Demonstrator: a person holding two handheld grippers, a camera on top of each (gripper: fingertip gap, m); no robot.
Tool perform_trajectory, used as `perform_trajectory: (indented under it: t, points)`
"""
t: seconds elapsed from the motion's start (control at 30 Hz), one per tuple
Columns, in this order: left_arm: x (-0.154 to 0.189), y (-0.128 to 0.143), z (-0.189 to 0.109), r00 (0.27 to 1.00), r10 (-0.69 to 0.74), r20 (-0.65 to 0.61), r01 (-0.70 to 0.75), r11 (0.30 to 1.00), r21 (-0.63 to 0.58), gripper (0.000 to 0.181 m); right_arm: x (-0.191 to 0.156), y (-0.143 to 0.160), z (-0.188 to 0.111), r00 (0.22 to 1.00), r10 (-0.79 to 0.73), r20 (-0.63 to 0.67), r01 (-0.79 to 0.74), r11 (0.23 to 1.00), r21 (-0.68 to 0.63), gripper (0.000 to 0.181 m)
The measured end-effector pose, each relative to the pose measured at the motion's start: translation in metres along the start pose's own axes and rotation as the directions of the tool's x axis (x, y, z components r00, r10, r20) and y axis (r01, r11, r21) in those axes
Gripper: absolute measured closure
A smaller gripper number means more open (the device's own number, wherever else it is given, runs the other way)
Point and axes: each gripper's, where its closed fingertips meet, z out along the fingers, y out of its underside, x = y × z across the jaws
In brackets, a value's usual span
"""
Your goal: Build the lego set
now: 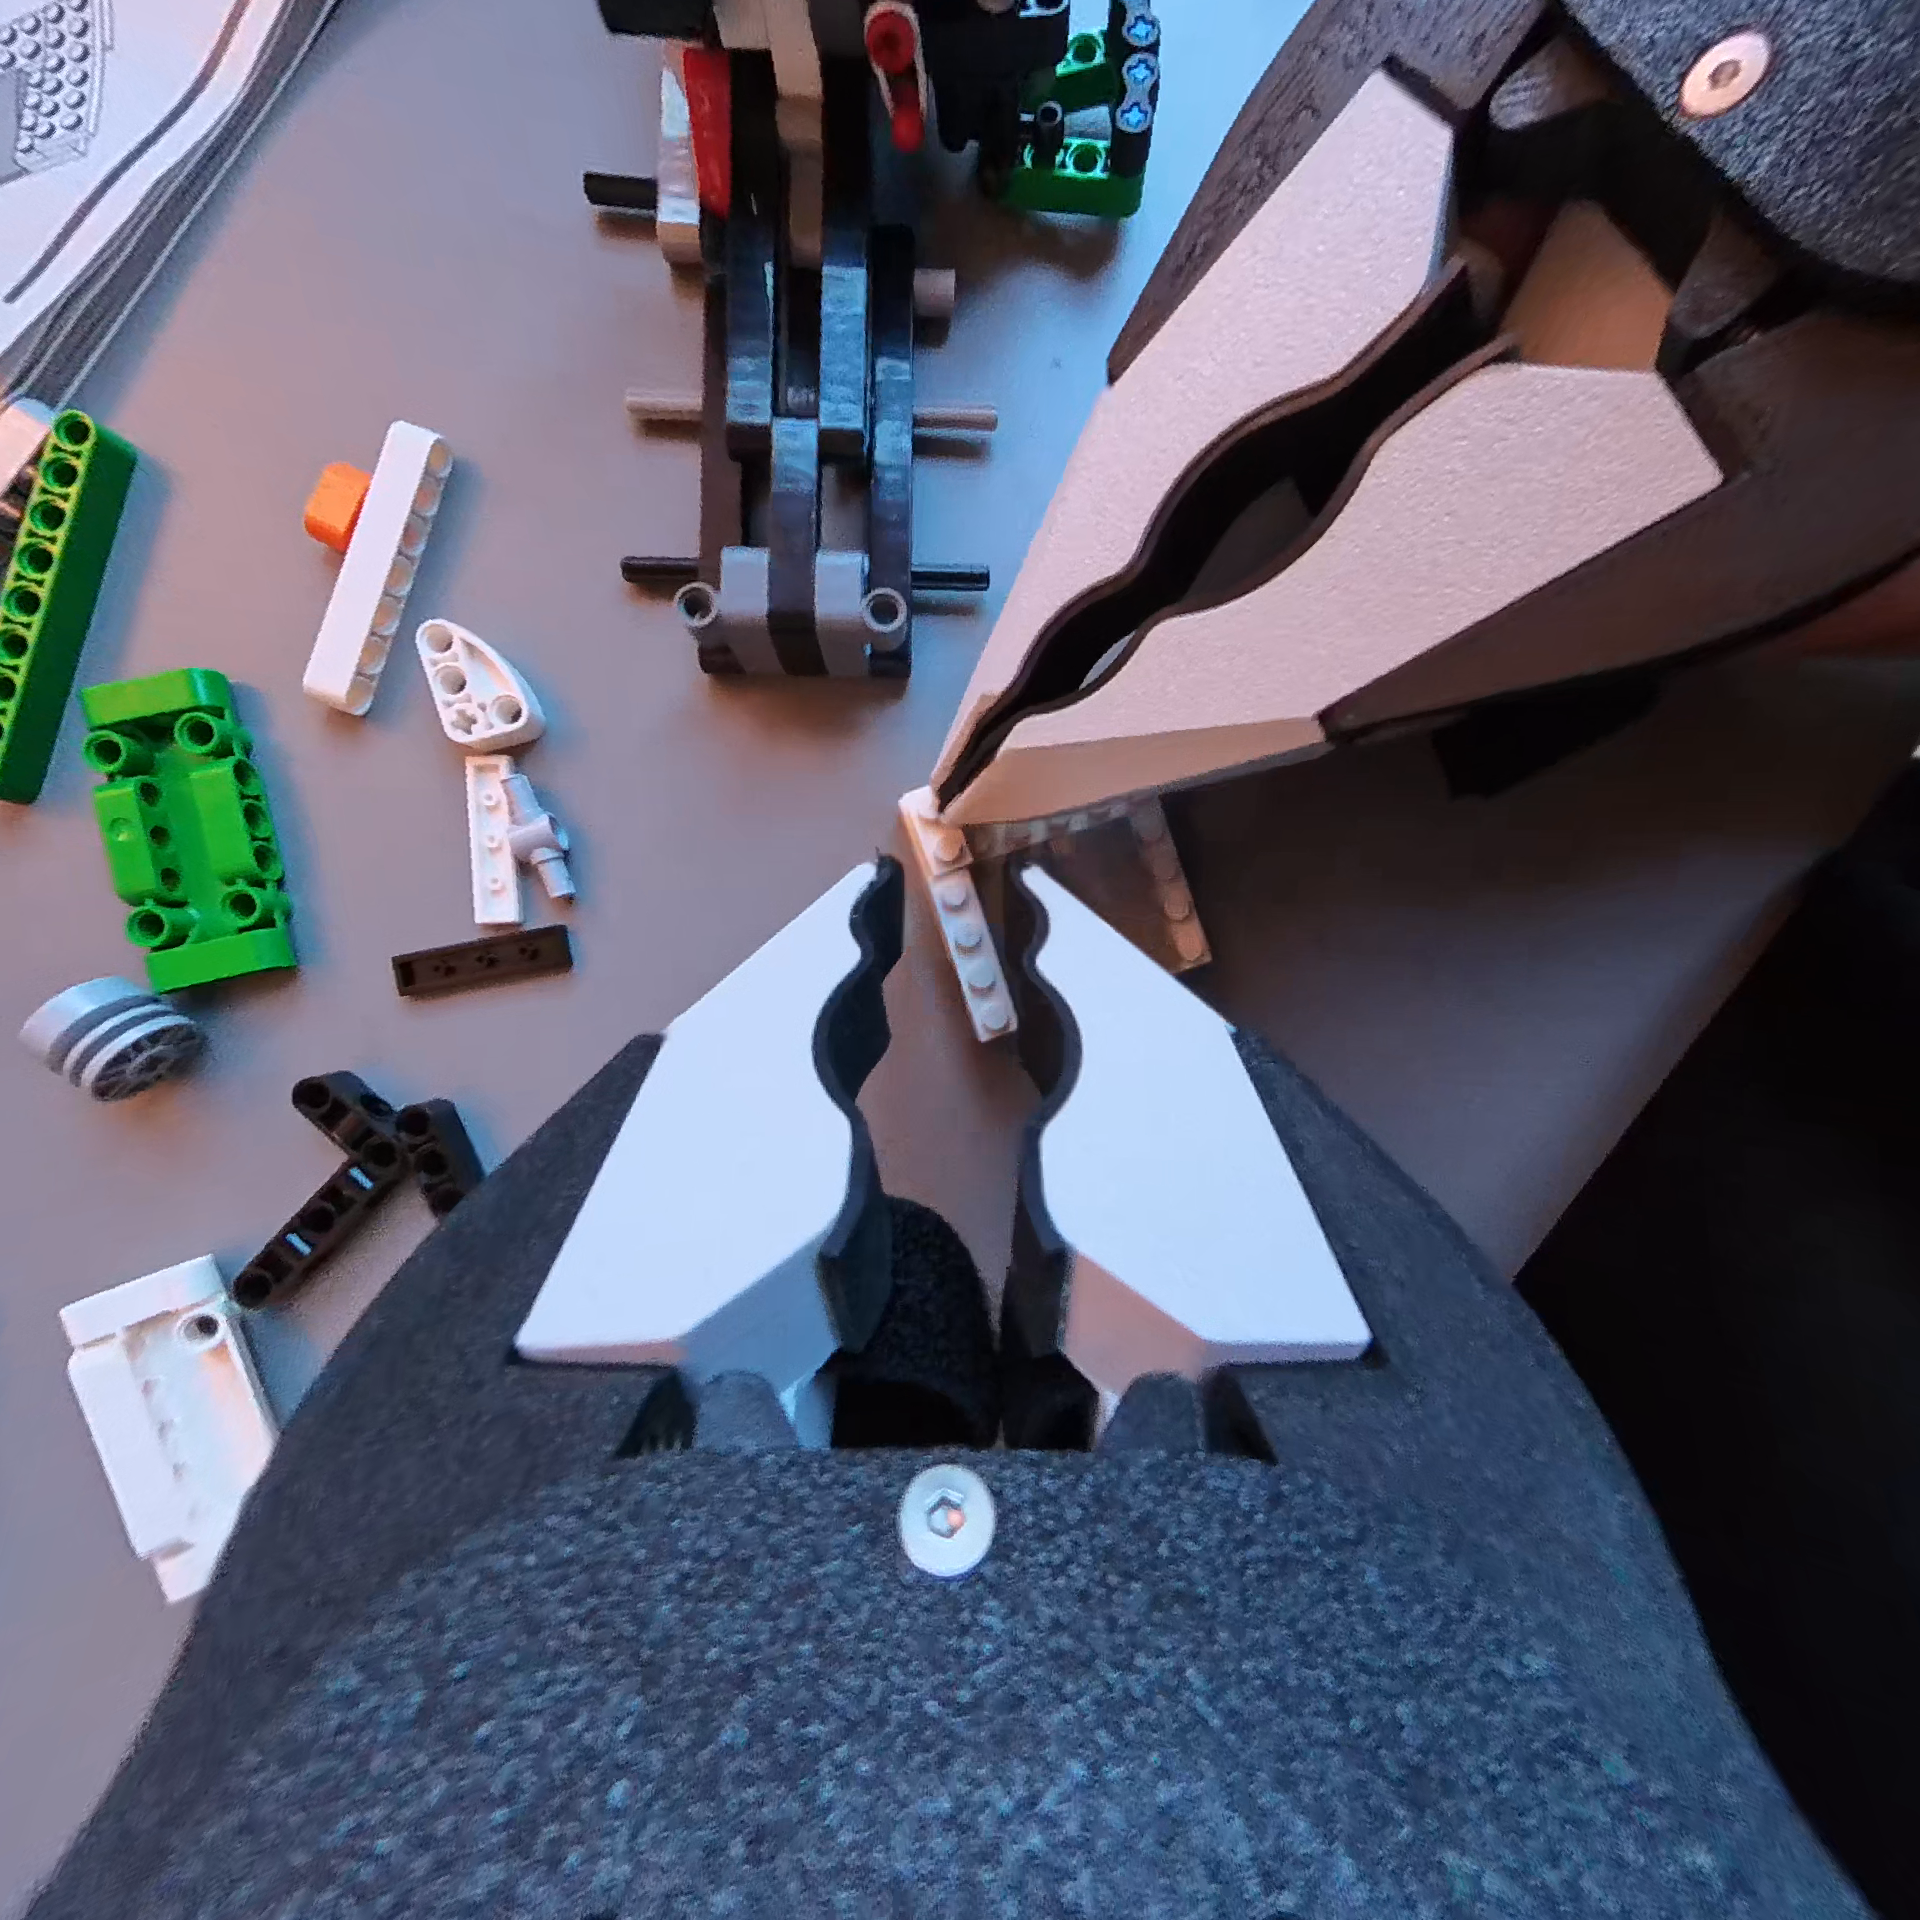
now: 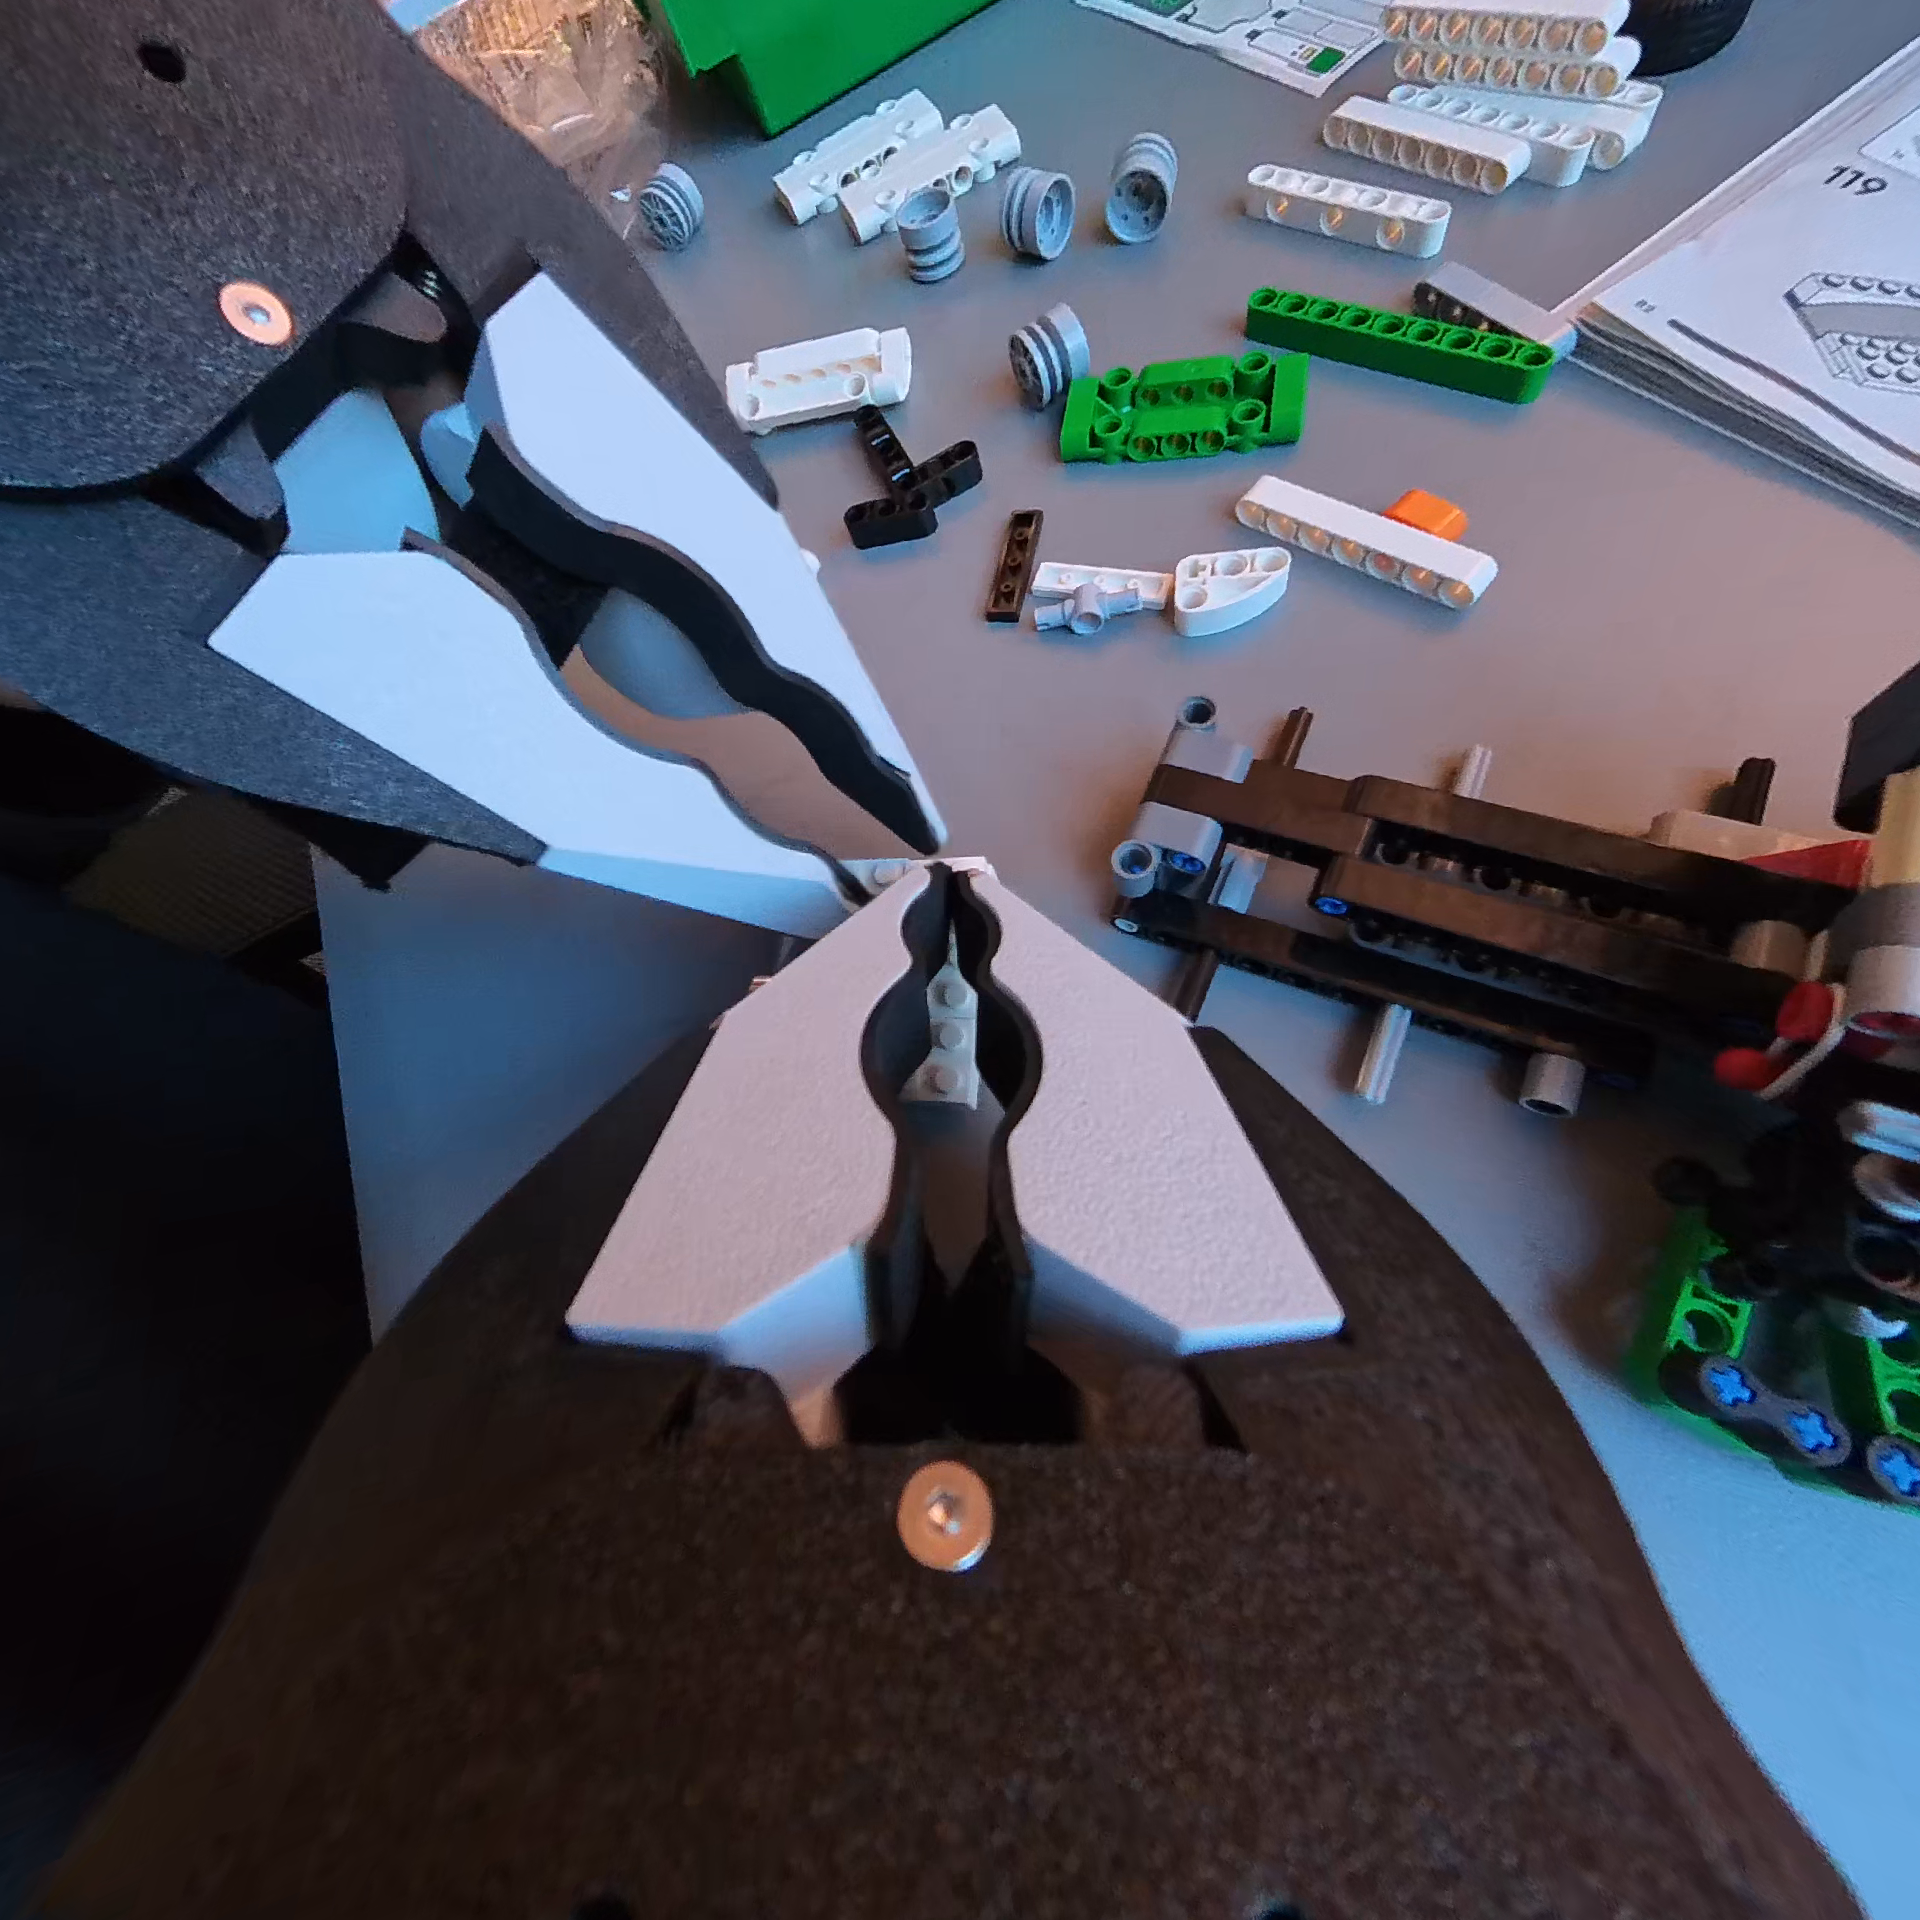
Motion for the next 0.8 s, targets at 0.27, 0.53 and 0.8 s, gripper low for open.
perform_trajectory:
  t: [0.27, 0.53, 0.8]
  points:
    - [0.001, 0.008, -0.01, 0.997, -0.067, -0.034, 0.068, 0.997, 0.043, 0.163, 0.001, -0.007, -0.005, 1.0, 0.025, 0.011, -0.025, 0.998, 0.055, 0.181]
    - [0.005, 0.007, -0.002, 0.995, -0.077, -0.069, 0.08, 0.996, 0.047, 0.17, 0.005, -0.001, -0.007, 0.993, 0.12, 0.019, -0.121, 0.992, 0.027, 0.172]
    - [0.003, 0.004, -0.002, 0.993, -0.094, -0.071, 0.1, 0.992, 0.082, 0.174, 0.011, 0.007, -0.019, 0.948, 0.311, 0.06, -0.312, 0.95, 0.011, 0.167]
